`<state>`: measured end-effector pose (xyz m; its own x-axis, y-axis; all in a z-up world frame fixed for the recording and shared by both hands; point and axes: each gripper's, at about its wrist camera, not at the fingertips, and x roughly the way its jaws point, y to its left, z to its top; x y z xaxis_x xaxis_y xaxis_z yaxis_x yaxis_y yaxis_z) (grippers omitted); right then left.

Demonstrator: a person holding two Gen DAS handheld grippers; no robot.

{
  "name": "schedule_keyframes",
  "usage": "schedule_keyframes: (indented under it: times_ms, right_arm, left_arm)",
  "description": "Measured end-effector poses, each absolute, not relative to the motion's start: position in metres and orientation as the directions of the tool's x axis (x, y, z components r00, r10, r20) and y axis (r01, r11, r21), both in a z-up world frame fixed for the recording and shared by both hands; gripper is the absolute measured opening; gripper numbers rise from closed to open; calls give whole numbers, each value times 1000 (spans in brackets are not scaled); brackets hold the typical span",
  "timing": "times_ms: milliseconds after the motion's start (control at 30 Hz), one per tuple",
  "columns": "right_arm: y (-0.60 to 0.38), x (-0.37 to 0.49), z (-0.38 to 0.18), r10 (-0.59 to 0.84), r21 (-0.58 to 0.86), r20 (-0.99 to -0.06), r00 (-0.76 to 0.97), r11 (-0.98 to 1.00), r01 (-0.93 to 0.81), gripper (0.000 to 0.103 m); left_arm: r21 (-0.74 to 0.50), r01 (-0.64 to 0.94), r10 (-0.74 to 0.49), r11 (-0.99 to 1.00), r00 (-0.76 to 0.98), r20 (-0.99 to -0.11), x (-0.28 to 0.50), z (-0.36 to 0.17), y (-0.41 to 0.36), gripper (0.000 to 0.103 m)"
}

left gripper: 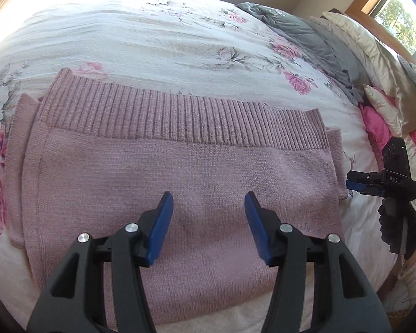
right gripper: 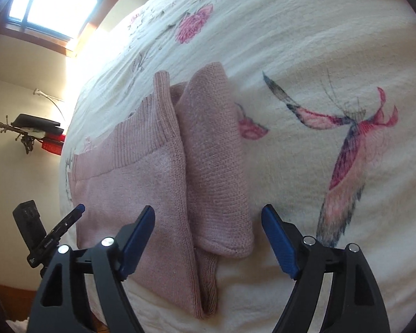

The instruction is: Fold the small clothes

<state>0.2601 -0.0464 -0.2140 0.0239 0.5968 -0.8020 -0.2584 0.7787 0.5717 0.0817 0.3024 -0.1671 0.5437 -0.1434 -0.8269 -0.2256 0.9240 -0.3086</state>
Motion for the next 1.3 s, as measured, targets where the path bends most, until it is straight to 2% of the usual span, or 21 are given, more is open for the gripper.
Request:
schedule_keyframes:
  times_ms: [167, 233, 333, 367, 400, 600, 867, 933, 1000, 1300]
  right_arm:
    - [-30, 267, -222, 610, 584, -792, -12, 752, -305, 78]
    - [-23, 267, -221, 609, 581, -793, -22, 744, -331, 75]
    - [-19, 269, -224, 601, 571, -799, -27, 744, -347, 50]
    - [-20, 270, -227, 614, 589, -789, -37, 736, -335, 35]
    - [-23, 272, -231, 633, 614, -772, -49, 725, -313, 33]
    - [-25, 270, -236, 648, 627, -761, -36, 720, -297, 30]
    - [-32, 268, -235, 648, 634, -761, -28, 734, -243, 28]
    - [-31, 264, -221, 648, 634, -761, -17, 738, -231, 26]
    - [-24, 257, -198, 677, 655, -736, -2, 712, -252, 16]
    - [80, 221, -121, 681, 617, -731, -41, 633, -468, 11]
  left_arm:
    - [-328, -247, -161, 912, 520, -839, 94, -183, 302, 53]
    - [-328, -265, -160, 907, 504, -849, 95, -192, 307, 53]
    - [-348, -275, -174, 896, 503, -847, 94, -199, 312, 53]
    - [-348, -276, -174, 896, 503, -847, 94, -200, 313, 53]
    - [-344, -274, -172, 898, 502, -848, 94, -201, 312, 53]
    - [-300, -248, -146, 921, 493, -857, 98, -203, 307, 53]
    - [-361, -255, -195, 897, 505, -841, 97, -206, 317, 53]
    - [-410, -273, -230, 870, 511, -828, 93, -201, 324, 53]
    - [-439, -287, -241, 851, 529, -814, 83, -193, 332, 53]
    - [-495, -283, -239, 822, 618, -749, 36, -154, 370, 53]
